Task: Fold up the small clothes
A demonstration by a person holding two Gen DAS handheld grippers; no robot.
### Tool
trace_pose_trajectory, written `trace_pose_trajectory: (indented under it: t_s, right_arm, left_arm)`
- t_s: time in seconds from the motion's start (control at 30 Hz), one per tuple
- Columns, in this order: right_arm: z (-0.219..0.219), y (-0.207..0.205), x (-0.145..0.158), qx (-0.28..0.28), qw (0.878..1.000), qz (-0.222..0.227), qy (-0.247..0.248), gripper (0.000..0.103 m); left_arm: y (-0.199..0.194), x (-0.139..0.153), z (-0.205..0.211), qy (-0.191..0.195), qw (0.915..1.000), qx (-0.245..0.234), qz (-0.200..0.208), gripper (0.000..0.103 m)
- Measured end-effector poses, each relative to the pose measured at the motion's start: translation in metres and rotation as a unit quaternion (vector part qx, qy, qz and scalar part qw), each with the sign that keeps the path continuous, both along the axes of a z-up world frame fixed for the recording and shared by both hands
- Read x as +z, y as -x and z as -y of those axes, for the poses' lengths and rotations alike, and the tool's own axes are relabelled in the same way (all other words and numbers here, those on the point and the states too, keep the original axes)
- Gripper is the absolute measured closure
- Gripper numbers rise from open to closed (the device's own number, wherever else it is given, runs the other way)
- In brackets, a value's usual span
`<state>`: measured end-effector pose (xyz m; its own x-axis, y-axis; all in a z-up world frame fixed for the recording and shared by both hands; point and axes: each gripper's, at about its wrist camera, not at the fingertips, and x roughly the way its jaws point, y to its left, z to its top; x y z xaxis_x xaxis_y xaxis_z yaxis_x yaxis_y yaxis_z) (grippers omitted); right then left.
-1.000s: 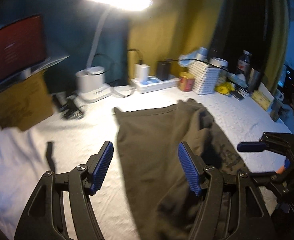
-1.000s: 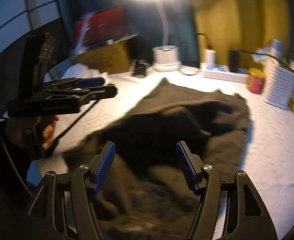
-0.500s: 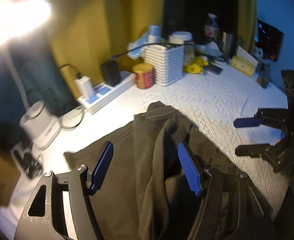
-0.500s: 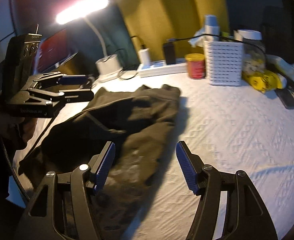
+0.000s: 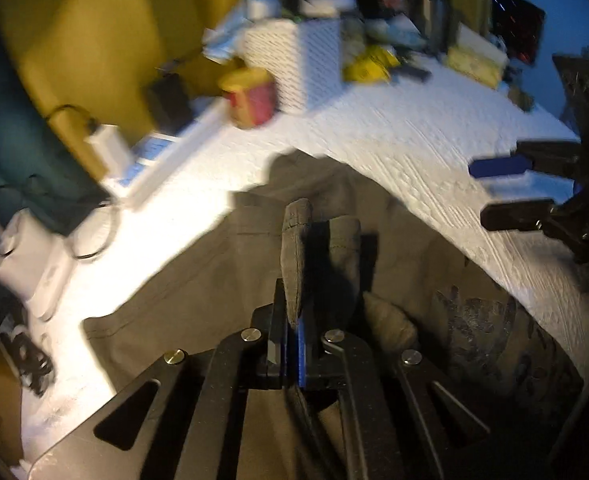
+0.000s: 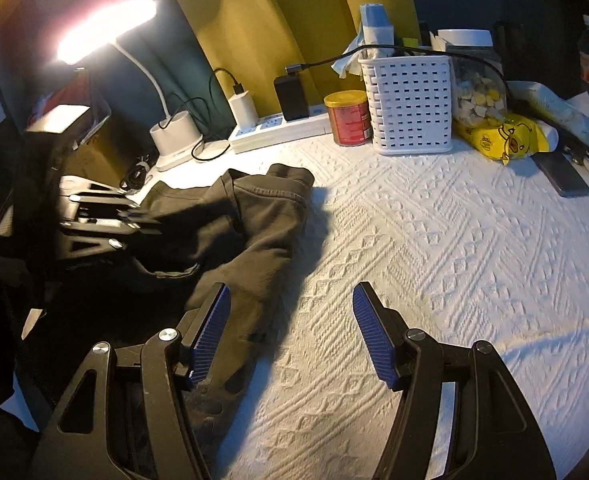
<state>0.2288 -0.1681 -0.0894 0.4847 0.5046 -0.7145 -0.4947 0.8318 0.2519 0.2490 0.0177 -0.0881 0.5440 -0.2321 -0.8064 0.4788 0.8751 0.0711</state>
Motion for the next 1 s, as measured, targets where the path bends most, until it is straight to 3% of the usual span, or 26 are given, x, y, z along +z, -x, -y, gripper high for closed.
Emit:
trace_pose_trajectory:
  t_s: [0.13,0.3,0.43,0.53,0.63,0.73,0.8,0.87,0.9,1.0]
  right_arm:
    - [-0.009,-0.010,-0.001,0.005,1.000,0.000,0.005,0.036]
    - [-0.029,-0.024,0.007,0.015,1.000,0.003,0.003,0.036]
    - [-0.047,-0.032,0.013,0.027,1.000,0.011,0.009,0.036]
    - [-0.057,-0.037,0.010,0.031,0.999,0.012,0.015,0.036]
    - [-0.059,-0.042,0.007,0.025,0.999,0.009,0.020,0.036]
    - [-0.056,-0.048,0.003,0.013,1.000,0.004,0.025,0.036]
    - [-0.053,-0.054,-0.001,0.004,1.000,0.000,0.027,0.036]
    - [-0.050,-0.057,-0.003,-0.004,1.000,-0.002,0.028,0.036]
    - [-0.048,-0.059,-0.004,-0.008,1.000,-0.003,0.029,0.036]
    - [-0.044,-0.064,-0.006,-0.018,0.999,-0.004,0.031,0.036]
  left_arm:
    - [0.003,0.016,-0.036,0.017,0.9969,0.063,0.044,0.102]
    - [0.000,0.016,-0.092,0.035,0.9855,0.149,0.072,0.102]
    - [-0.003,-0.004,-0.118,0.042,0.9806,0.182,0.061,0.102]
    - [-0.003,-0.019,-0.119,0.039,0.9814,0.184,0.039,0.102]
    - [0.000,-0.022,-0.125,0.044,0.9792,0.197,0.018,0.100]
    - [0.007,-0.013,-0.127,0.038,0.9758,0.213,0.028,0.098]
    - [0.013,-0.003,-0.125,0.045,0.9752,0.213,0.042,0.084]
    - [0.021,0.007,-0.119,0.062,0.9759,0.201,0.056,0.037]
    - [0.026,0.013,-0.116,0.076,0.9753,0.196,0.067,0.031]
    - [0.035,0.024,-0.103,0.115,0.9772,0.165,0.069,0.029]
